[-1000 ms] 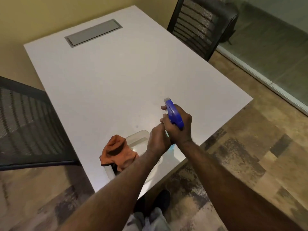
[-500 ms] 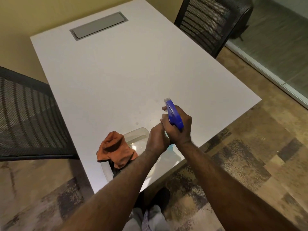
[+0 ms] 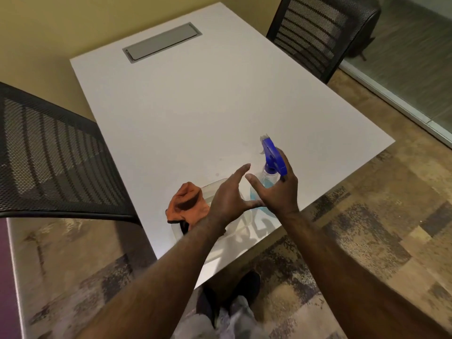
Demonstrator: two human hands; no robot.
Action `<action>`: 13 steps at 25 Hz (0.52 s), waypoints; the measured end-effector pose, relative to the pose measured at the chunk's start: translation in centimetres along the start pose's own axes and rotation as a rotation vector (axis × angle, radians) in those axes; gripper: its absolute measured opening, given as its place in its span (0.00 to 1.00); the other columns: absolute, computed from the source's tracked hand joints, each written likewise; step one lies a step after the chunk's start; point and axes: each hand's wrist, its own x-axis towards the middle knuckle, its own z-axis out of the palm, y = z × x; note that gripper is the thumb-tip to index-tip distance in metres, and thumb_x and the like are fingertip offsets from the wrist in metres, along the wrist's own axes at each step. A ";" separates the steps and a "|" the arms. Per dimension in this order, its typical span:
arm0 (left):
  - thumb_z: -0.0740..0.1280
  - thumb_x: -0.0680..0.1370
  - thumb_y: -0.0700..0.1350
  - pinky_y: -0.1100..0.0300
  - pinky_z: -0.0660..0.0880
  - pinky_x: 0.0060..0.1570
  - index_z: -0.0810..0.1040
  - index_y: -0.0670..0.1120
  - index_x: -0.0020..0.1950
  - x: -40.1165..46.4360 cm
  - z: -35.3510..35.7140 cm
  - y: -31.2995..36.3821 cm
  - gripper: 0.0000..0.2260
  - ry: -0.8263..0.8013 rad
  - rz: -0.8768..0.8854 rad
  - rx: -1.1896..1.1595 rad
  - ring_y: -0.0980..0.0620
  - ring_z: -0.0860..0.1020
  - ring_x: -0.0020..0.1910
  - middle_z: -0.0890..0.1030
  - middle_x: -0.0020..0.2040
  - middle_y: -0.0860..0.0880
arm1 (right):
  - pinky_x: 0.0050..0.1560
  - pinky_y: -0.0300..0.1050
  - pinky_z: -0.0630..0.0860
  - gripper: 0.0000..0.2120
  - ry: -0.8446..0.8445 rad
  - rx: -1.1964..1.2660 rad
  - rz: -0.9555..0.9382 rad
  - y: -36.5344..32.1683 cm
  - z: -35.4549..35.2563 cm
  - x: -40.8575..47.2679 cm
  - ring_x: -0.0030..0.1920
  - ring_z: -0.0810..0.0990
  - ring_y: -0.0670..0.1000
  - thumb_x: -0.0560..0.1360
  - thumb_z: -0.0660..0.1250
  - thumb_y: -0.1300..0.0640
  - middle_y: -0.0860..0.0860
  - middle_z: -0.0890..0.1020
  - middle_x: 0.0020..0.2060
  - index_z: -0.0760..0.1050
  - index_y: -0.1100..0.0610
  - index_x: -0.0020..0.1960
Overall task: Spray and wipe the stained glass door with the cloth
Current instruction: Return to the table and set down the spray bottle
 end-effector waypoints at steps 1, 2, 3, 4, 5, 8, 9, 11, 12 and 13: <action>0.77 0.65 0.57 0.54 0.66 0.71 0.60 0.53 0.75 -0.7 -1.1 -0.5 0.43 -0.004 0.020 0.022 0.53 0.66 0.73 0.66 0.76 0.52 | 0.63 0.27 0.65 0.43 0.013 -0.025 0.020 0.1 0.2 -0.9 0.66 0.71 0.48 0.65 0.77 0.45 0.55 0.72 0.69 0.61 0.57 0.73; 0.77 0.66 0.58 0.54 0.66 0.72 0.60 0.53 0.75 -1.5 -2.3 -1.1 0.43 0.001 0.033 0.035 0.53 0.65 0.73 0.66 0.76 0.53 | 0.65 0.30 0.63 0.46 0.044 -0.068 0.031 0.0 0.5 -2.0 0.68 0.69 0.50 0.64 0.76 0.42 0.55 0.69 0.70 0.59 0.56 0.74; 0.76 0.66 0.58 0.54 0.66 0.71 0.61 0.54 0.75 -2.0 -3.3 -1.7 0.42 0.022 0.053 0.038 0.53 0.66 0.73 0.66 0.75 0.53 | 0.67 0.35 0.63 0.47 0.083 -0.122 0.035 -0.2 0.7 -3.0 0.70 0.68 0.52 0.64 0.75 0.40 0.55 0.68 0.71 0.57 0.56 0.74; 0.76 0.67 0.58 0.54 0.67 0.71 0.62 0.54 0.75 -2.5 -4.2 -2.3 0.40 0.042 0.074 0.046 0.53 0.67 0.72 0.68 0.75 0.52 | 0.68 0.41 0.63 0.48 0.135 -0.170 0.038 -0.3 0.9 -4.0 0.70 0.66 0.54 0.64 0.74 0.38 0.56 0.66 0.71 0.57 0.57 0.74; 0.76 0.68 0.58 0.54 0.68 0.70 0.63 0.54 0.74 -2.9 -4.8 -2.8 0.38 0.072 0.088 0.061 0.52 0.69 0.70 0.70 0.73 0.52 | 0.68 0.45 0.64 0.47 0.193 -0.205 0.037 -0.2 0.9 -4.8 0.70 0.66 0.54 0.65 0.73 0.37 0.57 0.66 0.70 0.57 0.58 0.74; 0.74 0.70 0.55 0.53 0.76 0.58 0.67 0.57 0.70 -3.3 -6.2 -3.4 0.31 0.174 0.071 0.093 0.50 0.79 0.53 0.80 0.56 0.50 | 0.68 0.40 0.61 0.45 0.349 -0.260 0.062 0.3 0.3 -6.9 0.68 0.65 0.52 0.66 0.68 0.35 0.61 0.66 0.68 0.60 0.61 0.72; 0.74 0.71 0.54 0.54 0.77 0.55 0.68 0.56 0.69 -3.3 -6.6 -3.7 0.29 0.211 0.068 0.074 0.51 0.78 0.49 0.79 0.52 0.51 | 0.67 0.38 0.61 0.43 0.368 -0.269 0.072 0.6 0.2 -7.7 0.66 0.66 0.53 0.67 0.68 0.36 0.61 0.67 0.66 0.61 0.62 0.71; 0.74 0.71 0.50 0.56 0.74 0.58 0.69 0.53 0.69 -6.7 -11.2 -8.8 0.28 0.213 0.124 0.057 0.53 0.76 0.55 0.77 0.56 0.52 | 0.65 0.41 0.68 0.34 0.412 -0.324 0.036 -2.2 6.4 -12.9 0.63 0.69 0.55 0.70 0.67 0.40 0.60 0.69 0.62 0.64 0.60 0.68; 0.73 0.72 0.50 0.58 0.71 0.61 0.68 0.52 0.70 -6.6 -11.1 -9.5 0.28 0.216 0.109 0.076 0.53 0.74 0.61 0.76 0.61 0.52 | 0.63 0.48 0.74 0.29 0.370 -0.341 0.025 -1.9 7.0 -13.2 0.62 0.71 0.55 0.72 0.67 0.42 0.59 0.72 0.60 0.66 0.58 0.65; 0.73 0.72 0.50 0.59 0.67 0.64 0.68 0.52 0.70 -6.5 -11.0 -10.1 0.28 0.208 0.073 0.082 0.52 0.71 0.65 0.74 0.65 0.52 | 0.60 0.56 0.76 0.24 0.289 -0.376 0.015 -2.1 7.6 -13.3 0.60 0.73 0.54 0.73 0.68 0.45 0.56 0.74 0.58 0.69 0.57 0.63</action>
